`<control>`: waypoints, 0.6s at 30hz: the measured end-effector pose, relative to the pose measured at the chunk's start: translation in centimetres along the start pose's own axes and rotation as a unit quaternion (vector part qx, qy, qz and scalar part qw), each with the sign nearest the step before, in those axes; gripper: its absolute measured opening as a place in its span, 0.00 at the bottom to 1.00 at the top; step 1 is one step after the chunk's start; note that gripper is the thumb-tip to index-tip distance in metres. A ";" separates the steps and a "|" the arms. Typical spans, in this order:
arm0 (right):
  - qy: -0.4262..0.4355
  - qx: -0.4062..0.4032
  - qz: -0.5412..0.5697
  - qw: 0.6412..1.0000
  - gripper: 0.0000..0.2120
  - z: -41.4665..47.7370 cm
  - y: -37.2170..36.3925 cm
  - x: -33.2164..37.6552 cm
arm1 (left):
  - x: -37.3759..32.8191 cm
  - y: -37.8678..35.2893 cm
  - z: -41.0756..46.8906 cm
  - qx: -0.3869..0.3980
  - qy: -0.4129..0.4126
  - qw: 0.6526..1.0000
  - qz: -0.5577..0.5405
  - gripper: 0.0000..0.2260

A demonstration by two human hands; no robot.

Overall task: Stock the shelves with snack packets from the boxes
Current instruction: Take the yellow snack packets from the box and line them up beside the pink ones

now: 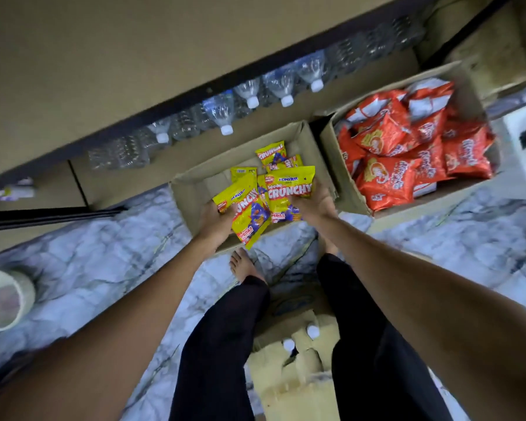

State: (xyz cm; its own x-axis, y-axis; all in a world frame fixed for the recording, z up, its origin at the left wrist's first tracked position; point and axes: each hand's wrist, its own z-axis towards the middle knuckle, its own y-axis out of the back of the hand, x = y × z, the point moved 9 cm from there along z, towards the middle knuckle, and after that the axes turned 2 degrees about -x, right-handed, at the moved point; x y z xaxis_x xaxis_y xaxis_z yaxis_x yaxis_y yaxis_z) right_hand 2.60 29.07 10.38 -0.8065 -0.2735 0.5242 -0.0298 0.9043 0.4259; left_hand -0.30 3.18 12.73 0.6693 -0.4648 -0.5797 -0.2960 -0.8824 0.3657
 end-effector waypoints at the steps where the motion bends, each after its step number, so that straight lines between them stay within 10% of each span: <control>1: 0.004 0.008 0.007 1.000 0.28 -1.6 0.8 0.9 | -0.3 0.5 -1.1 0.009 -0.010 1.000 -0.001 0.08; 18: 0.093 0.050 0.104 0.989 0.12 -32.0 14.2 17.0 | -18.2 11.3 -29.8 -0.006 -0.108 0.994 -0.026 0.08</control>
State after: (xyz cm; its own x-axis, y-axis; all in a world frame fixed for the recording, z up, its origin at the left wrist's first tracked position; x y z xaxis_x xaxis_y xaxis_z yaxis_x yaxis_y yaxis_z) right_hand 7.41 26.74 48.94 -0.6792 -0.1257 0.7231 0.0588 0.9727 0.2243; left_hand 4.51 3.87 49.08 0.5208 -0.4251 -0.7403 -0.2568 -0.9050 0.3390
